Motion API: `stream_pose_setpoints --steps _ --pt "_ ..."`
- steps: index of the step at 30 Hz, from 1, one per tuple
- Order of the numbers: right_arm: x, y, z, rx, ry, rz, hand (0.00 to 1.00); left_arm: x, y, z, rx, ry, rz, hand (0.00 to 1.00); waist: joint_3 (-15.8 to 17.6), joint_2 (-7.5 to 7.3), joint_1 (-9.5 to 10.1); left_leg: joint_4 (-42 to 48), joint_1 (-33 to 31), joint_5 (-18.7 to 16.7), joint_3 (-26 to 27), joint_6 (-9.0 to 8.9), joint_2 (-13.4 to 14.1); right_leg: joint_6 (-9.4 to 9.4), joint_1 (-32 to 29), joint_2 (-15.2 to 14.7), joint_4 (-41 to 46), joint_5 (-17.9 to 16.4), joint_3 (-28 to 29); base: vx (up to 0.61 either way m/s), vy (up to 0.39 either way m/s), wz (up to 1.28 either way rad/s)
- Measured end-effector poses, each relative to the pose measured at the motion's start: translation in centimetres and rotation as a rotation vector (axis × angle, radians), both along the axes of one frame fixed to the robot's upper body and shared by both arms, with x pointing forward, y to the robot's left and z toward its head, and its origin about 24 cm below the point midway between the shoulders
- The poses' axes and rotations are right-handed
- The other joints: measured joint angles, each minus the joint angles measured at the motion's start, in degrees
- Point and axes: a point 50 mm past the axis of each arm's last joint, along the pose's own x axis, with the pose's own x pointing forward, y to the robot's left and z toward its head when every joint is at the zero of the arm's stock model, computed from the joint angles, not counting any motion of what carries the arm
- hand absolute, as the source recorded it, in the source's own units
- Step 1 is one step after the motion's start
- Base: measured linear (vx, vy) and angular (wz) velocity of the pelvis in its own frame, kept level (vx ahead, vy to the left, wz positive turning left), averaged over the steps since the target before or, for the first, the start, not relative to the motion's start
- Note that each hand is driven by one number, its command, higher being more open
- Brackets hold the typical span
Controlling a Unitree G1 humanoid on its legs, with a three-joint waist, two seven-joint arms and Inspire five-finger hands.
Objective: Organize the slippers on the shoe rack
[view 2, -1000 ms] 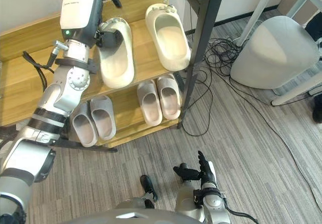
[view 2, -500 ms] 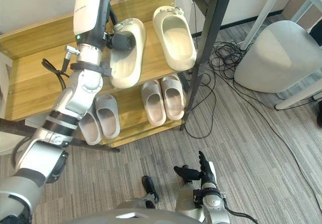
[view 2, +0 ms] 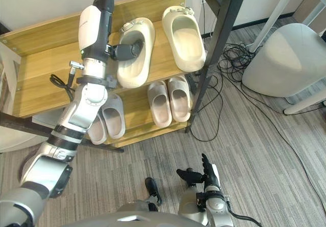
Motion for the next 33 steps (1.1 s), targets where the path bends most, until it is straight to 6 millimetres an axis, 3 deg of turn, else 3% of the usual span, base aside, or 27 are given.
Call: stream_pose_setpoints --steps 11,19,24,26,33 --pt "-0.2 -0.1 -0.2 -0.012 0.014 0.015 1.0 -1.4 -0.6 -0.9 -0.102 0.011 -0.085 1.0 -0.34 0.51 1.24 0.0 0.82 0.08 -1.27 0.12 -0.07 -0.17 1.1 -0.15 0.75 -0.78 -1.27 0.0 0.016 0.06" --pt "-0.3 0.0 -0.2 -0.019 0.02 0.037 1.0 -3.0 -0.4 -1.3 -0.326 0.02 -0.184 1.0 -0.6 0.92 1.87 0.0 0.97 0.13 -2.47 0.18 -0.12 0.25 1.8 -0.49 1.06 -1.24 -2.57 0.0 0.011 0.08" --pt "-0.5 0.0 -0.3 -0.024 0.027 0.044 1.0 -3.9 0.0 -3.0 -0.574 0.096 -0.253 1.0 -0.69 1.01 2.63 0.0 1.34 0.18 -3.47 0.23 -0.11 0.24 2.66 -0.54 1.06 -1.56 -3.62 0.0 0.005 0.1" --pt "-0.7 0.0 -0.4 -0.033 0.034 0.053 1.0 -4.7 -0.2 -4.7 -0.743 0.167 -0.321 1.0 -0.78 1.07 3.53 0.0 1.62 0.17 -3.78 0.22 -0.08 0.2 3.1 -0.53 1.06 -1.76 -3.88 0.0 0.003 0.07" --pt "-0.9 0.0 -0.4 -0.033 0.045 0.06 1.0 -5.5 -1.0 -7.7 -0.979 0.348 -0.453 1.0 -1.02 1.0 3.98 0.0 2.11 0.22 -4.88 0.26 -0.11 0.27 4.13 -0.64 1.07 -2.07 -4.96 0.0 0.004 0.08"
